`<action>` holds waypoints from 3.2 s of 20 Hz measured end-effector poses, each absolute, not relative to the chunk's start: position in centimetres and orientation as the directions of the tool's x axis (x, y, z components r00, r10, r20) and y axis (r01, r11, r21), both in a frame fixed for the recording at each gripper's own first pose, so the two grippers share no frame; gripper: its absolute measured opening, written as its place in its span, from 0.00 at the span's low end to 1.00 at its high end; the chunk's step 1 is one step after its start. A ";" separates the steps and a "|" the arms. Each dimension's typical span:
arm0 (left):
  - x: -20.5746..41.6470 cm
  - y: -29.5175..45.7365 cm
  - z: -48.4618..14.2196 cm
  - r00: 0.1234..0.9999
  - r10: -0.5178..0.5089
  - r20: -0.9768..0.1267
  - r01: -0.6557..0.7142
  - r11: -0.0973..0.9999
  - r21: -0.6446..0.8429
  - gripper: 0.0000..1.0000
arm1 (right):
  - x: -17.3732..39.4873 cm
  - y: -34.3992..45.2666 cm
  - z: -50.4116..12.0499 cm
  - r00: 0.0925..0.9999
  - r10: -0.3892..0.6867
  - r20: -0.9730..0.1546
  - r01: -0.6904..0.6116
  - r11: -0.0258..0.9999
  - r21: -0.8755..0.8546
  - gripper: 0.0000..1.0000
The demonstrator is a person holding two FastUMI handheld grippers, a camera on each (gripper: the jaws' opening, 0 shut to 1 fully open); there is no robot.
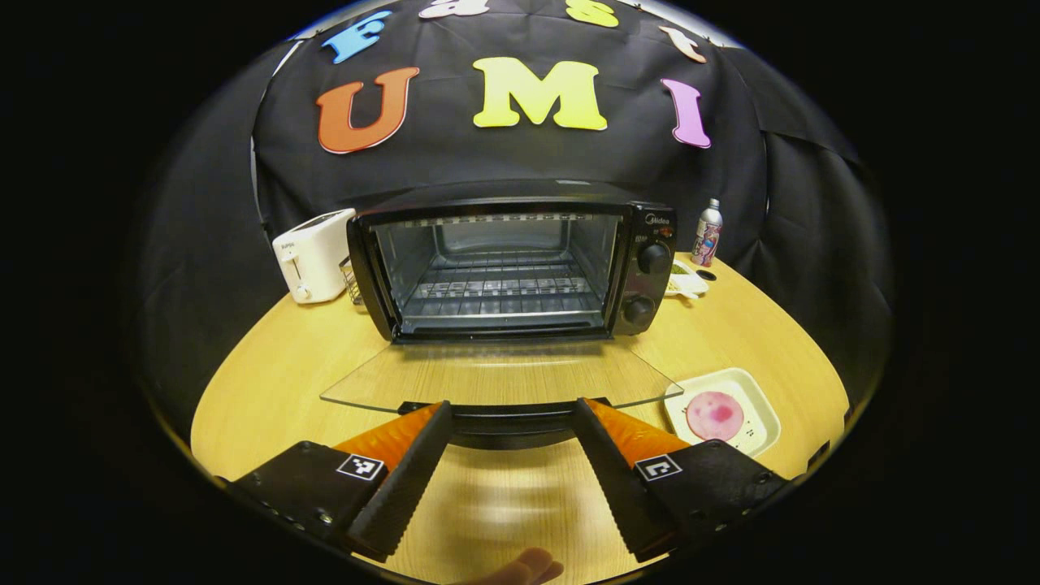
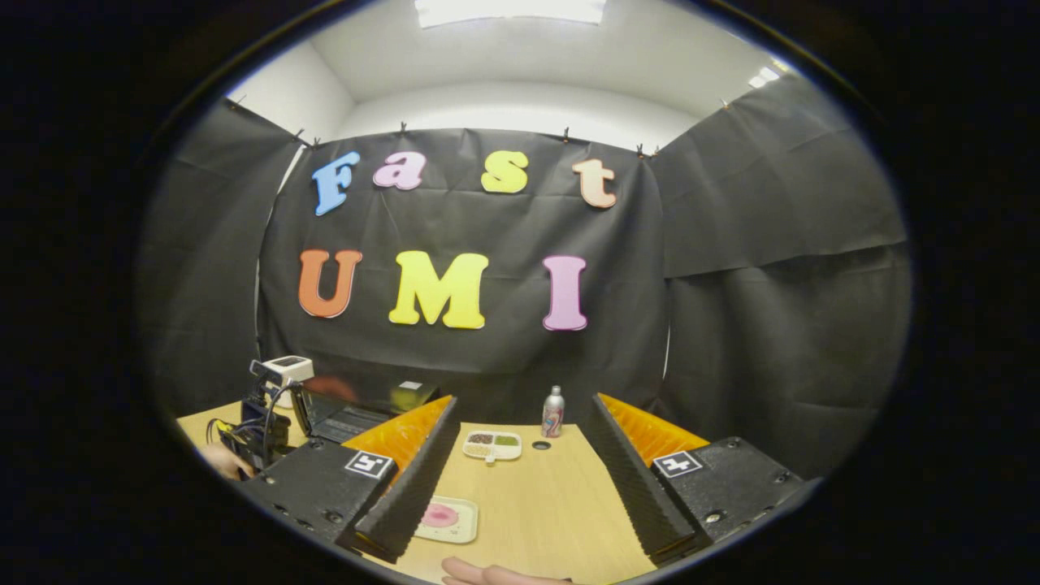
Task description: Open the electric oven with the left hand, put the food in, and close the electric oven.
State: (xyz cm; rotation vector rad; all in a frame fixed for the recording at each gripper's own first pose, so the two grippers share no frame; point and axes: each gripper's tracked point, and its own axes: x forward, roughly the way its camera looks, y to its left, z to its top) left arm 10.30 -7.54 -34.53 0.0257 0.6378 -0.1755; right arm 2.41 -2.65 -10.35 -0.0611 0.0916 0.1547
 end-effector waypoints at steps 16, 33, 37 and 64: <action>9.4 -8.8 -38.3 0.794 -0.158 -0.586 0.174 0.984 -0.030 0.95 | 4.4 -1.5 -16.8 0.955 0.159 -0.248 -0.188 0.977 -0.098 0.99; 2.3 -6.7 -17.2 0.990 -0.092 -0.104 0.091 0.996 -0.015 0.94 | 11.3 2.7 -37.2 0.496 0.223 -0.839 -0.351 0.936 0.042 0.96; 1.1 -5.6 -14.5 0.997 -0.067 -0.040 0.067 0.998 -0.005 0.94 | 11.6 3.5 -42.5 0.305 0.244 -0.921 -0.317 0.938 0.143 0.80; -3.1 -0.7 -12.5 0.998 0.055 -0.039 -0.055 0.998 0.002 0.94 | 11.8 1.1 -45.3 0.042 0.527 -0.849 -0.021 0.850 0.527 0.04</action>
